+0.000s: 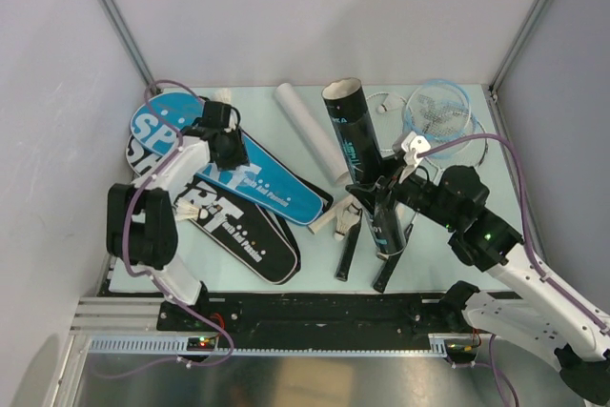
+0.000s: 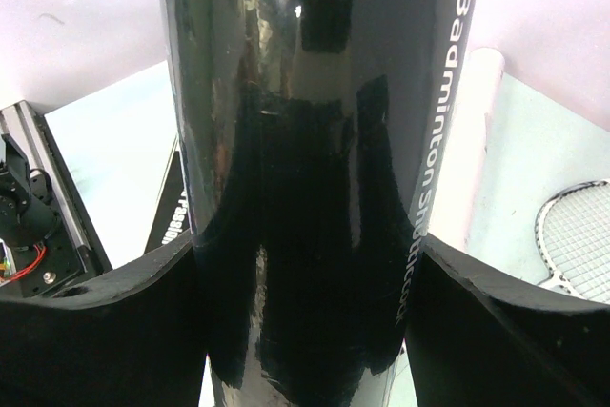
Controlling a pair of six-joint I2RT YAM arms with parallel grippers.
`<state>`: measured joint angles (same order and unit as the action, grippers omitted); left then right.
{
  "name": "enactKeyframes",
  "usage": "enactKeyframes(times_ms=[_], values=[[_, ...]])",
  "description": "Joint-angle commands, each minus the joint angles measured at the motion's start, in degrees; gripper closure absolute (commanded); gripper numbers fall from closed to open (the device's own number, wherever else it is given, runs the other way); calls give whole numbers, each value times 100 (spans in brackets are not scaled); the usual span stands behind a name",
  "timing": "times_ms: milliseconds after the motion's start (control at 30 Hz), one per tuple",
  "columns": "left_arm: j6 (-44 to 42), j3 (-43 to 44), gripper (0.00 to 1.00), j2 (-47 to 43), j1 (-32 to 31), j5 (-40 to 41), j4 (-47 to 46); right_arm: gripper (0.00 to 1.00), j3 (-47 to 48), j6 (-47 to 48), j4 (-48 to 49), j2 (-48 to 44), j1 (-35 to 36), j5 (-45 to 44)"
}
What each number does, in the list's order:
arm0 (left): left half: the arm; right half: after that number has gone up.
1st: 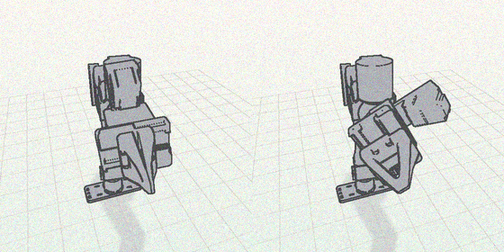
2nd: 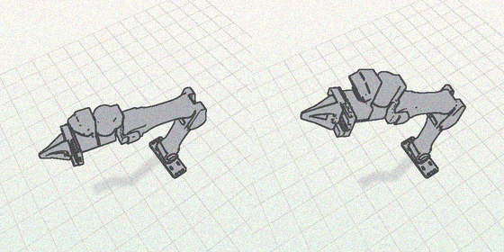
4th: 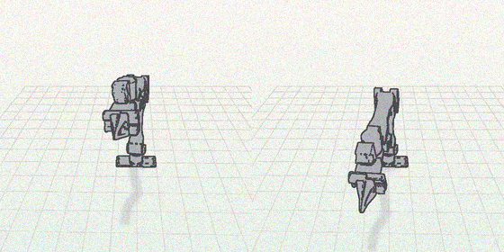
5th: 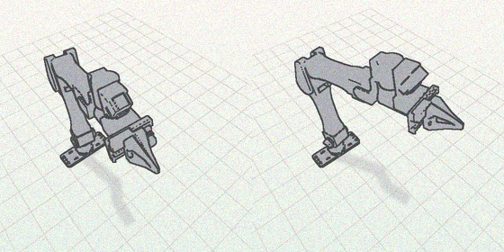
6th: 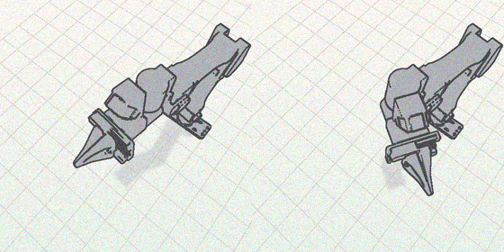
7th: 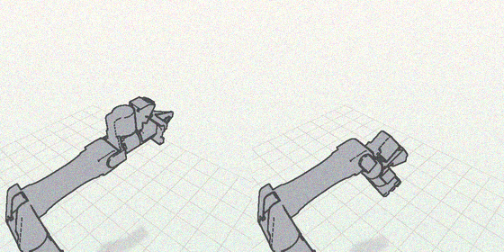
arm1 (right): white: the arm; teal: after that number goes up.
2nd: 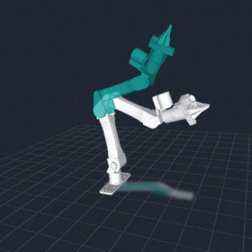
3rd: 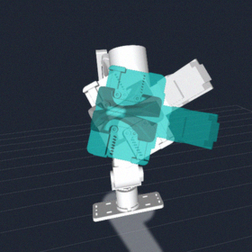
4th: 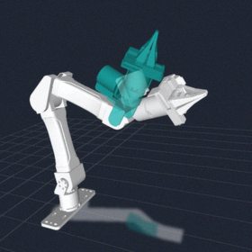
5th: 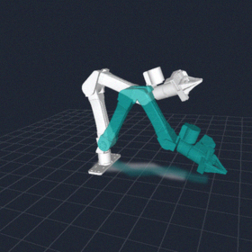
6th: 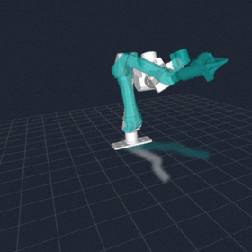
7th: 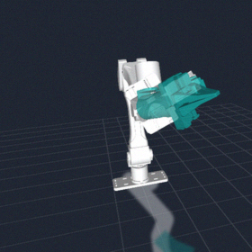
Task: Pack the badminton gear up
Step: Place the lid on the racket bag, then pick up the shuttlecock from the racket bag.
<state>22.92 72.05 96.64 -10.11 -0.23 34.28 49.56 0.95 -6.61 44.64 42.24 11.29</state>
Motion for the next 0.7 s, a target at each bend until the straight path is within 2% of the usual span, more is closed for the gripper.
enactKeyframes(times_ms=[0, 100, 200, 467, 667], values=[[-84, -176, 51, -921, 24, 333, -256, 66, 63, -73, 275, -156, 82, -80], [-121, -533, 40, -1483, 317, 456, -186, 66, 58, -69, 198, -176, 112, -101], [-145, -947, 34, -2044, 766, 435, -89, 66, -8, -76, 219, -231, 144, -115], [-219, -1593, 32, -2816, 2393, -132, 156, 66, -87, -73, 327, -262, 196, -67], [-322, -1929, 32, -2670, 2795, -566, 176, 66, -87, -61, 295, -280, 211, -73]])
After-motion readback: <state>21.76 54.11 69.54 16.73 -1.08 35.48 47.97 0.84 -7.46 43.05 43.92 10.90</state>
